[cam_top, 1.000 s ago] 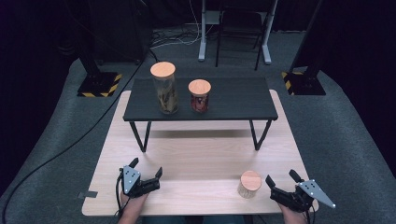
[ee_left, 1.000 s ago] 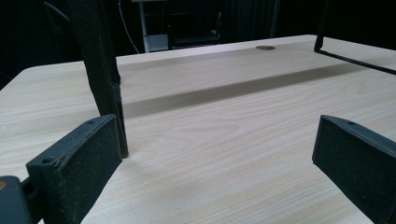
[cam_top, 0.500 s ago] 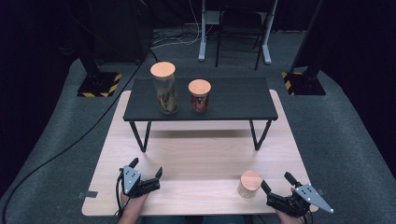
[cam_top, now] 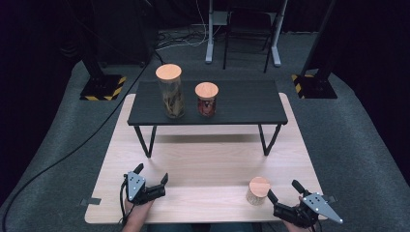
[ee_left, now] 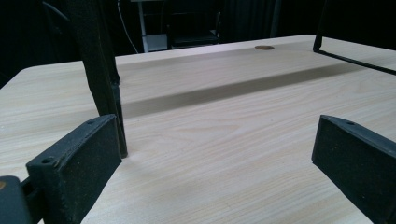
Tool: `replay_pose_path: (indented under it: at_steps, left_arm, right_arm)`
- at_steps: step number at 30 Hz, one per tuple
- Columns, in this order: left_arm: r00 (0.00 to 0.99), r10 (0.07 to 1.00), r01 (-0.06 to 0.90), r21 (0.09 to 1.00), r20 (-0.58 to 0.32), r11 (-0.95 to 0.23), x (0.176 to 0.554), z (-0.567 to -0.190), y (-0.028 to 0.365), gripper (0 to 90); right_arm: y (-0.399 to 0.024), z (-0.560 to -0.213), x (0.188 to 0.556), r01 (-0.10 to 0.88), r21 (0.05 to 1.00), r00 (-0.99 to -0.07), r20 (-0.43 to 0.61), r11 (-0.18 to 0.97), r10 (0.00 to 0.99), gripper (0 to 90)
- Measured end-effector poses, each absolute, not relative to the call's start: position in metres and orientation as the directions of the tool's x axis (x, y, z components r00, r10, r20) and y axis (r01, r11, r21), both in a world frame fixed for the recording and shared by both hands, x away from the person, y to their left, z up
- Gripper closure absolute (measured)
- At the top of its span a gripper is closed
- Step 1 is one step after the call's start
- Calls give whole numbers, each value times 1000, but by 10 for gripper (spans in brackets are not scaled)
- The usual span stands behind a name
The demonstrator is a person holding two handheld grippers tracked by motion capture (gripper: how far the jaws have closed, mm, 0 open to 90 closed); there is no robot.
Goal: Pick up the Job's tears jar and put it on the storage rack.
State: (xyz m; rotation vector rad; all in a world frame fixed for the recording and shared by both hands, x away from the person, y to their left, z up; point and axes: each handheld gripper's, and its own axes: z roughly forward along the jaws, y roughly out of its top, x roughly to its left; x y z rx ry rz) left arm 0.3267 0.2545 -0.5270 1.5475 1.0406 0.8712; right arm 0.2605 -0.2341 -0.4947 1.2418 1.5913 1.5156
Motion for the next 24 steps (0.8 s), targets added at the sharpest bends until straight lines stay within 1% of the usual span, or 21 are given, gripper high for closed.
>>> replay_pose_path:
  at_steps: [24]
  left_arm:
    - [363, 932, 183, 979, 19, -91, 327, -527, 255, 8]
  right_arm:
    - [-207, -499, 265, 245, 969, -459, 142, -28, 877, 0]
